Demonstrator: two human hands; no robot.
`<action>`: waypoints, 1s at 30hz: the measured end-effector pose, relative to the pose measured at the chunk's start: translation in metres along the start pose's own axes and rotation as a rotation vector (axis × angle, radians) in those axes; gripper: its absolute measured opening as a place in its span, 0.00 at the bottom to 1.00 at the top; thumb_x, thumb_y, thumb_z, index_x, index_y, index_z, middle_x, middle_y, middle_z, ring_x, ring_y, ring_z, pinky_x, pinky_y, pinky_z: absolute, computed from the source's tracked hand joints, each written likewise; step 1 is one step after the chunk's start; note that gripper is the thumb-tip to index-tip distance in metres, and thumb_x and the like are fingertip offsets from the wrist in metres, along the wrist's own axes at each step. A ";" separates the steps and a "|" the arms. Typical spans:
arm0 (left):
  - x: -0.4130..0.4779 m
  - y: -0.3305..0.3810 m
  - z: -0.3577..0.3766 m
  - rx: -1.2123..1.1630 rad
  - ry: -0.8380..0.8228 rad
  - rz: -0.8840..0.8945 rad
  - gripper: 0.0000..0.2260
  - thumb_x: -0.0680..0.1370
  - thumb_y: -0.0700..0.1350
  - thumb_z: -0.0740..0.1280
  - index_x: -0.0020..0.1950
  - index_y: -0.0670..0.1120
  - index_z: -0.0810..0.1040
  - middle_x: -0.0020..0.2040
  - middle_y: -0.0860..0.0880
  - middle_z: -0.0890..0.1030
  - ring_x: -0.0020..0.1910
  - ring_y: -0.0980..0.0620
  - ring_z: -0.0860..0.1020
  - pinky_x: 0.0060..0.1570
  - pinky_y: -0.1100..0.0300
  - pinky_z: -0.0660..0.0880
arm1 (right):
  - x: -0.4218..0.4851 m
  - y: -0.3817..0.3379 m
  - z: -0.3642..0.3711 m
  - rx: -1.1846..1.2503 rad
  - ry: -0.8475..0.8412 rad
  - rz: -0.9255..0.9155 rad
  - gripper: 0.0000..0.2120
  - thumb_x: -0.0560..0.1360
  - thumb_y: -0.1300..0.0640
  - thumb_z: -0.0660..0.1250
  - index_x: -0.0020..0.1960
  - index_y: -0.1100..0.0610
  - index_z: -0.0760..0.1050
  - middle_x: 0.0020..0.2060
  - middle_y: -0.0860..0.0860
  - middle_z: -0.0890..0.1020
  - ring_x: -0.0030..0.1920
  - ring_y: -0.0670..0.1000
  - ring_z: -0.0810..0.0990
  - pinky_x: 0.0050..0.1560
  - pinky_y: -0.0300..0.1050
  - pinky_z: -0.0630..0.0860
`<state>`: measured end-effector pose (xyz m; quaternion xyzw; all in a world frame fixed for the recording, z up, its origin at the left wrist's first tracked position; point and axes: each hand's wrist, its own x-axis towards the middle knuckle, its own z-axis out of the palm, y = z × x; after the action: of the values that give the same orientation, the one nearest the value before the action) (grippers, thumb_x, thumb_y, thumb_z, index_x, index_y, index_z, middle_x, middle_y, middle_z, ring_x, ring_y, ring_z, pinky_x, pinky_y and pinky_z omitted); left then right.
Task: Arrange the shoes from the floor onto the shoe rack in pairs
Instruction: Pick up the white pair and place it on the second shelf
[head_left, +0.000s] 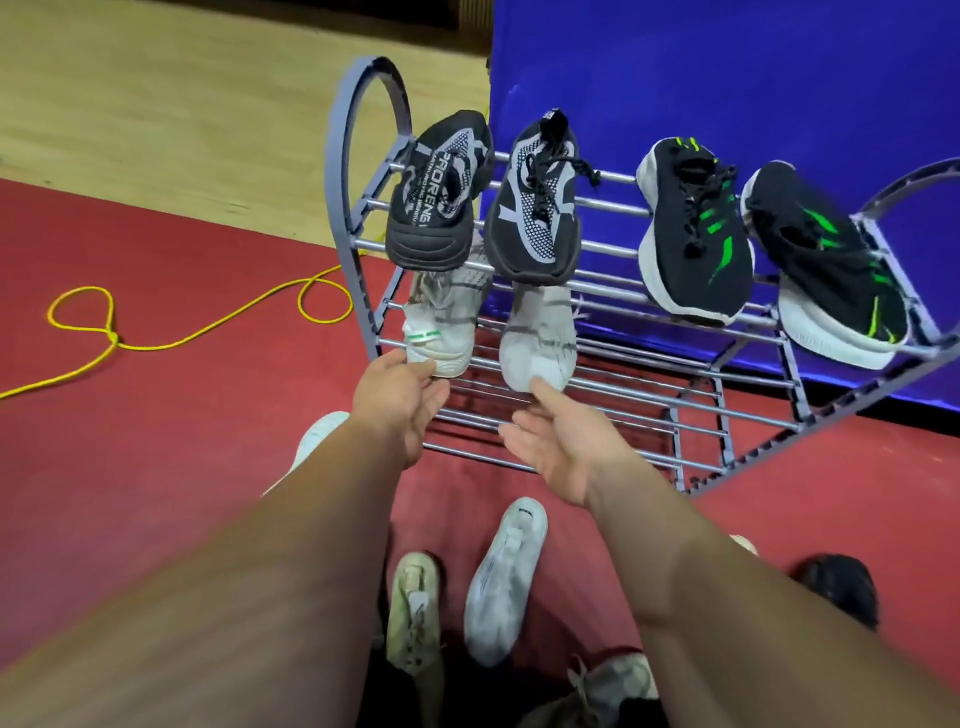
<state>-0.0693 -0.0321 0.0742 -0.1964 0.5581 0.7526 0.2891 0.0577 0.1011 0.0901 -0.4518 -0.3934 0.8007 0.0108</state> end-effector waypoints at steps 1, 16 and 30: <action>0.002 -0.001 -0.001 -0.006 0.002 0.007 0.19 0.80 0.34 0.65 0.71 0.43 0.71 0.60 0.40 0.81 0.55 0.45 0.82 0.56 0.52 0.81 | 0.001 0.003 -0.002 -0.052 0.003 0.027 0.26 0.80 0.47 0.70 0.69 0.63 0.72 0.63 0.61 0.80 0.53 0.59 0.86 0.49 0.50 0.84; -0.007 0.013 -0.014 0.025 -0.119 0.006 0.19 0.80 0.37 0.62 0.70 0.48 0.75 0.62 0.44 0.81 0.57 0.46 0.82 0.54 0.54 0.81 | 0.021 -0.004 0.027 0.045 -0.004 -0.060 0.08 0.85 0.57 0.61 0.55 0.61 0.76 0.44 0.54 0.84 0.40 0.51 0.86 0.38 0.43 0.81; -0.016 0.011 -0.040 0.686 -0.085 -0.119 0.05 0.78 0.39 0.65 0.43 0.46 0.72 0.33 0.47 0.68 0.28 0.51 0.65 0.29 0.62 0.67 | 0.001 -0.019 -0.030 -0.447 0.014 -0.017 0.15 0.81 0.44 0.66 0.56 0.56 0.78 0.50 0.53 0.85 0.43 0.54 0.87 0.38 0.45 0.81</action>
<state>-0.0658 -0.0764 0.0804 -0.0887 0.7535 0.5106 0.4047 0.0731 0.1334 0.0935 -0.4451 -0.5647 0.6903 -0.0804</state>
